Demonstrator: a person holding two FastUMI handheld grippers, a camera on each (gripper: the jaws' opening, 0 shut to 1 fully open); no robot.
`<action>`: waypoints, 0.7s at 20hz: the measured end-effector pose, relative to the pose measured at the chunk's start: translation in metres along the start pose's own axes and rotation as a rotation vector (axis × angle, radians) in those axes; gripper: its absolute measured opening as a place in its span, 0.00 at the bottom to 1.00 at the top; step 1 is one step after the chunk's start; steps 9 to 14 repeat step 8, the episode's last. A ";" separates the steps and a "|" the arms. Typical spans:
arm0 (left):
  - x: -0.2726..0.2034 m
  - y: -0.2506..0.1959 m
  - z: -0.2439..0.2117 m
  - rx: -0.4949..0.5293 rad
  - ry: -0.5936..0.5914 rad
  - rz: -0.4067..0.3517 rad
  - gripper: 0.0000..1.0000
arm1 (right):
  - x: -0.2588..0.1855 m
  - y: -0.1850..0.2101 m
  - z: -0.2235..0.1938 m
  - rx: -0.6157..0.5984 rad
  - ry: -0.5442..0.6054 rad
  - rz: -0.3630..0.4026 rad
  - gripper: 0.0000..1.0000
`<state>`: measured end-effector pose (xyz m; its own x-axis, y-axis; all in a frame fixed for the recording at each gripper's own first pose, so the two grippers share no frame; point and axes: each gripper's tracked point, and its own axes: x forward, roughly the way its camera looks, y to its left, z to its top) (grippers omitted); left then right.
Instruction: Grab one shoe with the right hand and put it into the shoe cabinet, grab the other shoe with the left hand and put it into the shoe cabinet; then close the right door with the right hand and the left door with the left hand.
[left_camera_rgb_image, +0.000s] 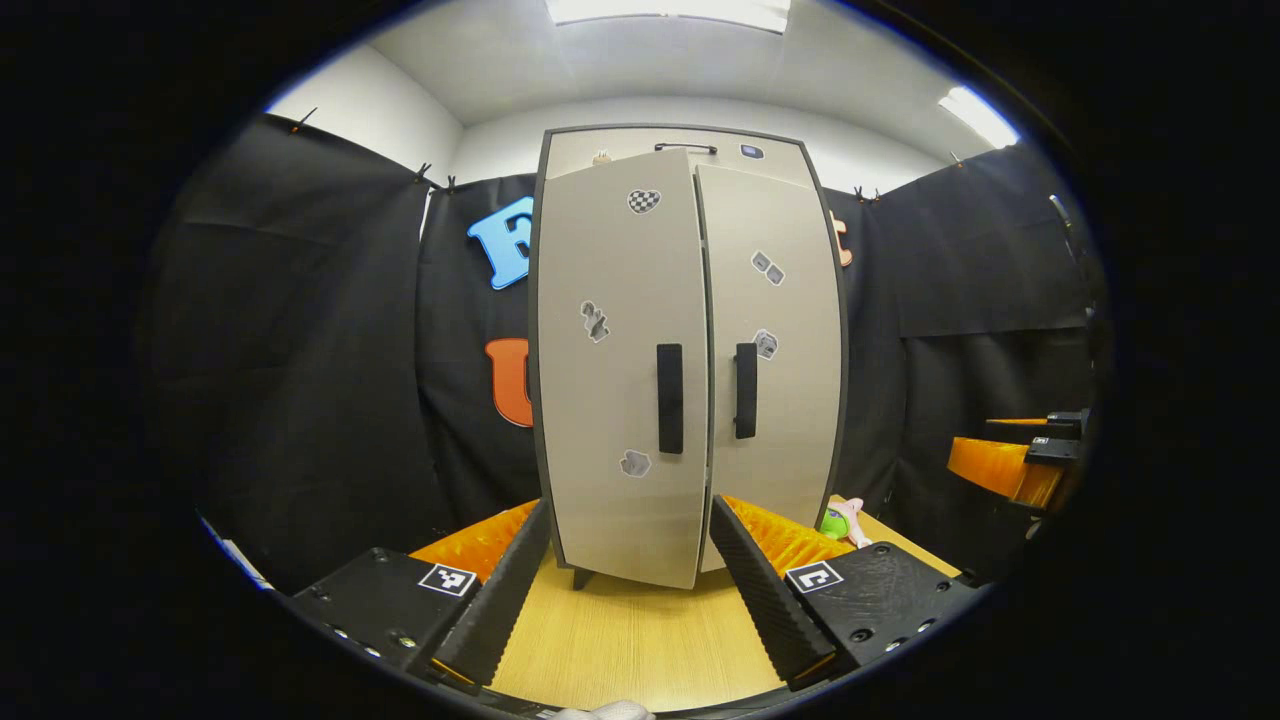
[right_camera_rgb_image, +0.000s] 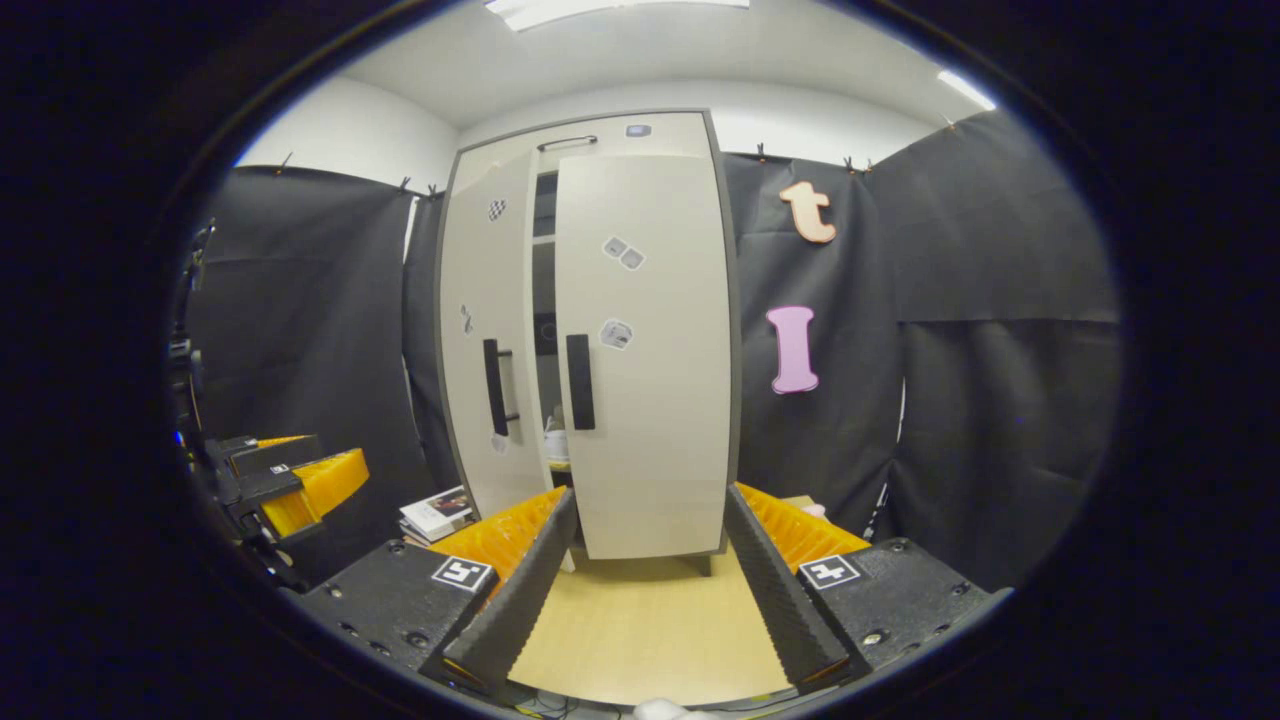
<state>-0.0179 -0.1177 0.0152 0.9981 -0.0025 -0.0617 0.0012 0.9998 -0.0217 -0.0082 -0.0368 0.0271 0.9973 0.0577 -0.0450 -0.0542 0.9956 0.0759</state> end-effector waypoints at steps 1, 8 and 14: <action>0.001 0.001 0.000 -0.002 0.002 -0.001 0.96 | 0.000 -0.001 0.001 0.001 0.000 -0.001 0.97; 0.001 0.006 0.003 0.006 -0.001 0.001 1.00 | 0.000 -0.001 0.006 0.006 -0.008 -0.012 0.94; 0.001 0.006 0.003 0.006 -0.001 0.001 1.00 | 0.000 -0.001 0.006 0.006 -0.008 -0.012 0.94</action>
